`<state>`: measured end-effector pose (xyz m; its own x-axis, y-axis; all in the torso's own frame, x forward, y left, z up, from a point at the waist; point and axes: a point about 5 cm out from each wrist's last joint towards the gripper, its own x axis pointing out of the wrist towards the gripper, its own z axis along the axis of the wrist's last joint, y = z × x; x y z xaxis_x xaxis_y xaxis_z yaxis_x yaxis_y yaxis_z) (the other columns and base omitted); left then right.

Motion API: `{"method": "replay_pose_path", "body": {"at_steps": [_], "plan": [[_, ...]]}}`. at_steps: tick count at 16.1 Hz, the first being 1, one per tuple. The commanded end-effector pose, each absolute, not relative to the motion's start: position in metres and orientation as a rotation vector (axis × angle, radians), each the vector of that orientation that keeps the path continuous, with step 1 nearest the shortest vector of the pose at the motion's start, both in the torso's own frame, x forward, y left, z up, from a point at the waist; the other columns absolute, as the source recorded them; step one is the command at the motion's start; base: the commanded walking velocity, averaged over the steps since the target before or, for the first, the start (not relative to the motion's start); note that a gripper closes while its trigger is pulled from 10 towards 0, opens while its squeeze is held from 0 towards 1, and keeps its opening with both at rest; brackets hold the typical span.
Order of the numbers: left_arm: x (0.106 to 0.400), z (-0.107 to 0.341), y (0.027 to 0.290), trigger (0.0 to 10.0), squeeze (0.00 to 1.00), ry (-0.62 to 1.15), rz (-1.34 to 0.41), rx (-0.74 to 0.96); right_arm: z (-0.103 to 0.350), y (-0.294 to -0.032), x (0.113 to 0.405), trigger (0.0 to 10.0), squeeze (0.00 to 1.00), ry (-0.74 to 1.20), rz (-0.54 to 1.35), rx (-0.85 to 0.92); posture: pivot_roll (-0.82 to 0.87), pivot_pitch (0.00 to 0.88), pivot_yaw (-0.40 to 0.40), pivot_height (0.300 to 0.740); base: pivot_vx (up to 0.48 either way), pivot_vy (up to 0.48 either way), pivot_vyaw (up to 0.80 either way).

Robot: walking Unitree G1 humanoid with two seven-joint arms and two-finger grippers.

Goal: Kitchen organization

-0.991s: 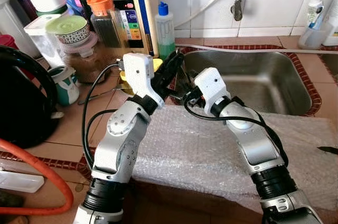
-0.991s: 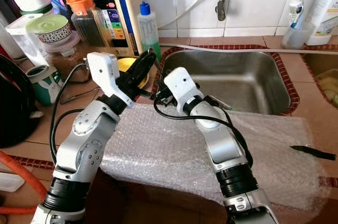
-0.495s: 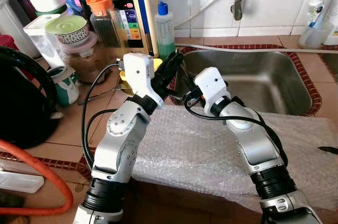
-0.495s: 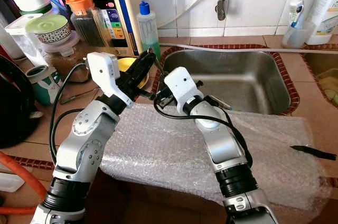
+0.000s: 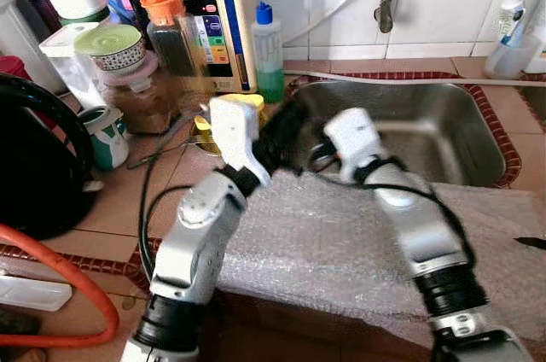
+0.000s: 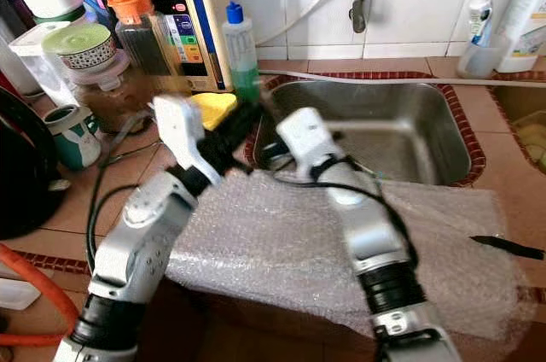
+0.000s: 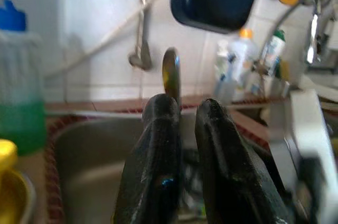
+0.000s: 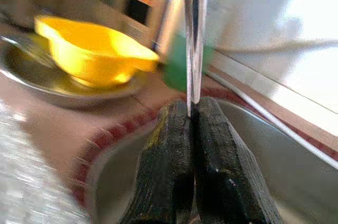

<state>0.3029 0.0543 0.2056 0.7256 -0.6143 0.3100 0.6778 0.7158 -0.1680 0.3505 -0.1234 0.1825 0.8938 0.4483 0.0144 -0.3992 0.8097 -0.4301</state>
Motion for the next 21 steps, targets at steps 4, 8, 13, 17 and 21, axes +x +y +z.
{"method": "replay_pose_path", "body": {"at_steps": [4,8,13,17,21], "plan": [[0.295,0.2,0.057,10.0,1.0,-0.216,-0.769,-0.234,0.185,-0.149,0.357,0.0,0.0,-0.113,0.394,-0.494,-0.28,0.059,0.163,0.74,0.0,0.0,0.0],[0.287,0.185,0.065,10.0,1.0,-0.159,-0.795,-0.183,0.174,-0.193,0.365,0.0,0.0,-0.022,0.285,-0.495,-0.28,0.059,0.166,0.74,0.0,0.0,0.0],[0.281,0.173,0.062,10.0,1.0,-0.111,-0.844,-0.077,0.161,-0.217,0.371,4.6,0.0,0.091,0.196,-0.401,-0.27,0.06,0.171,0.74,0.0,0.0,0.0],[0.281,0.163,0.066,10.0,1.0,-0.05,-0.842,-0.01,0.149,-0.226,0.372,10.0,0.0,0.168,0.149,-0.35,-0.26,0.067,0.176,0.74,0.0,0.0,0.0],[0.281,0.156,0.069,10.0,1.0,-0.015,-0.831,0.022,0.141,-0.236,0.371,10.0,0.58,0.223,0.08,-0.295,-0.26,0.07,0.178,0.74,0.0,0.0,0.0]]}}
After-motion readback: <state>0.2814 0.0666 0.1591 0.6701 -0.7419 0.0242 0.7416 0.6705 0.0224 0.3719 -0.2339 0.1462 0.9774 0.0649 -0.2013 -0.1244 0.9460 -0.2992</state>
